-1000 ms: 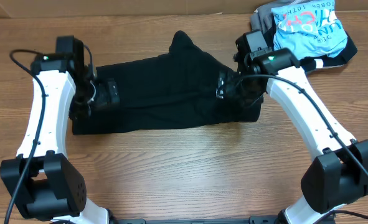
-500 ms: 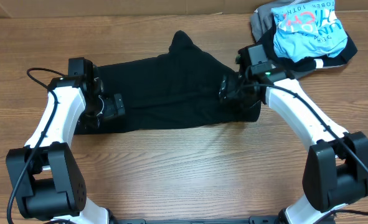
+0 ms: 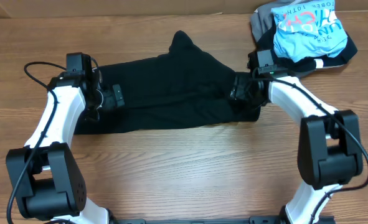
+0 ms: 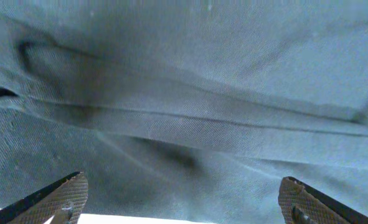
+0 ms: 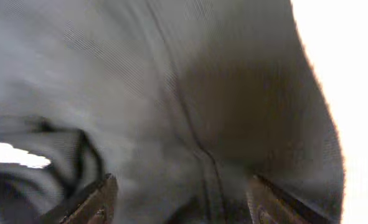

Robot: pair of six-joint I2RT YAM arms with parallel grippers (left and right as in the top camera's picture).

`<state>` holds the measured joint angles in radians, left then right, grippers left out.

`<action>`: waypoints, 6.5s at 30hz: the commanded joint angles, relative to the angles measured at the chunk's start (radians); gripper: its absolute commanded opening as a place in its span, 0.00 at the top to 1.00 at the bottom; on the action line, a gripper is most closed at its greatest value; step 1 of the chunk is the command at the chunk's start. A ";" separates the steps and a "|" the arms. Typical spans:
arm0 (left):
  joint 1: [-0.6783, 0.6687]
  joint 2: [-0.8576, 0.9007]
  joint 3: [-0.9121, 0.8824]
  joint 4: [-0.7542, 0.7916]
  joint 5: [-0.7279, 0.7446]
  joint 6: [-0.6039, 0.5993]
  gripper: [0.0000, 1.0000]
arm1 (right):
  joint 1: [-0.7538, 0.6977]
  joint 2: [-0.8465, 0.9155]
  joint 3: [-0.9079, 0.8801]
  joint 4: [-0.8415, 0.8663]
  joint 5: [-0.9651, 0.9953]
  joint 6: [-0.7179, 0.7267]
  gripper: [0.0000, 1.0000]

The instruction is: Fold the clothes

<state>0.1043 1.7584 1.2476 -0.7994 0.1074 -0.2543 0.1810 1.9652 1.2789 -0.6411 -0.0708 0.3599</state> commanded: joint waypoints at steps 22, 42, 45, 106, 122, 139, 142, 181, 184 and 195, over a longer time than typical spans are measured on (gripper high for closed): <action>0.001 -0.009 0.108 -0.060 -0.093 0.050 0.00 | -0.060 0.008 -0.010 -0.470 0.040 0.188 0.28; 0.032 -0.009 0.177 -0.091 -0.046 0.076 0.00 | -0.058 -0.348 0.036 -0.655 0.041 -0.003 0.21; 0.034 -0.001 0.325 -0.148 0.037 0.138 0.00 | -0.058 -0.365 0.166 -0.674 0.024 -0.109 0.21; 0.060 0.834 1.007 -0.224 -0.154 0.133 0.96 | 0.083 0.248 0.396 0.336 -0.001 -0.307 0.37; 0.059 0.834 1.007 -0.249 -0.159 0.092 0.96 | 0.159 0.370 0.396 0.510 -0.042 -0.298 0.38; 0.064 0.827 1.014 -0.270 -0.167 0.093 0.96 | 0.109 0.401 0.614 0.293 0.029 -0.252 0.96; 0.068 0.819 1.044 -0.310 -0.167 0.093 0.96 | 0.103 0.401 0.755 0.129 0.028 -0.256 0.96; 0.053 0.807 1.233 -0.890 -0.194 0.101 0.96 | 0.112 0.351 0.850 -0.996 -0.074 -0.074 0.44; 0.052 0.807 1.227 -0.882 -0.204 0.101 0.96 | 0.112 0.338 0.850 -0.929 -0.072 -0.079 0.37; 0.052 0.807 1.227 -0.845 -0.204 0.101 0.96 | 0.109 0.337 0.917 -0.702 -0.035 -0.128 0.32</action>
<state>0.1635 2.5603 2.4802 -1.6478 -0.0780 -0.1539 0.2951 2.3581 2.1342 -1.3563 -0.1299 0.2569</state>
